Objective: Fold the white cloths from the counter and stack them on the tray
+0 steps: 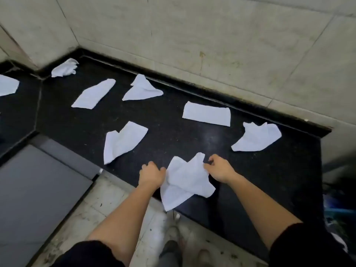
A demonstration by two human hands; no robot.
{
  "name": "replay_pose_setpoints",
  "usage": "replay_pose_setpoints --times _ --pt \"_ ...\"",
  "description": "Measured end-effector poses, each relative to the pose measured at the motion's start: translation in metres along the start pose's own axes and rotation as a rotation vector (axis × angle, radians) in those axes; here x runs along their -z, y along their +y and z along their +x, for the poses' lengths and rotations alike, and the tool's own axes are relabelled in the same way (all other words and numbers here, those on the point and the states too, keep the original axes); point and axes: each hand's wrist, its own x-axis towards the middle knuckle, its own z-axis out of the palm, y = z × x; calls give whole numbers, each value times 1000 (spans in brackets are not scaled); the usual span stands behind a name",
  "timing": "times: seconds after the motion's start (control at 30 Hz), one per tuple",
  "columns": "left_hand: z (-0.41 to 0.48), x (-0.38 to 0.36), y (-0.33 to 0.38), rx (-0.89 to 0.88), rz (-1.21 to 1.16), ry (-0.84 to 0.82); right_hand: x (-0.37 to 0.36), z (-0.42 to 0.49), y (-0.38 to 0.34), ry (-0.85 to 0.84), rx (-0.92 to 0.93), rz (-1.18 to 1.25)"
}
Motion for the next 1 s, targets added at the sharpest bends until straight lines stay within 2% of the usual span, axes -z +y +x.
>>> replay_pose_setpoints --times 0.13,0.23,0.37,0.53,0.67,0.9,1.0 --pt "17 4 -10 131 107 -179 -18 5 -3 1 -136 75" --pt "25 1 -13 89 125 -288 -26 6 -3 -35 -219 102" --pt "35 1 -9 29 -30 -279 -23 11 -4 6 -224 153" --pt "42 7 -2 152 -453 -341 -5 16 -6 130 -206 357" --pt "51 22 22 97 -650 -289 18 20 -17 207 -130 462" --pt "46 64 80 -106 -850 -232 70 22 -46 389 -29 727" --pt "41 71 84 -125 -862 -234 78 18 -38 409 -25 794"
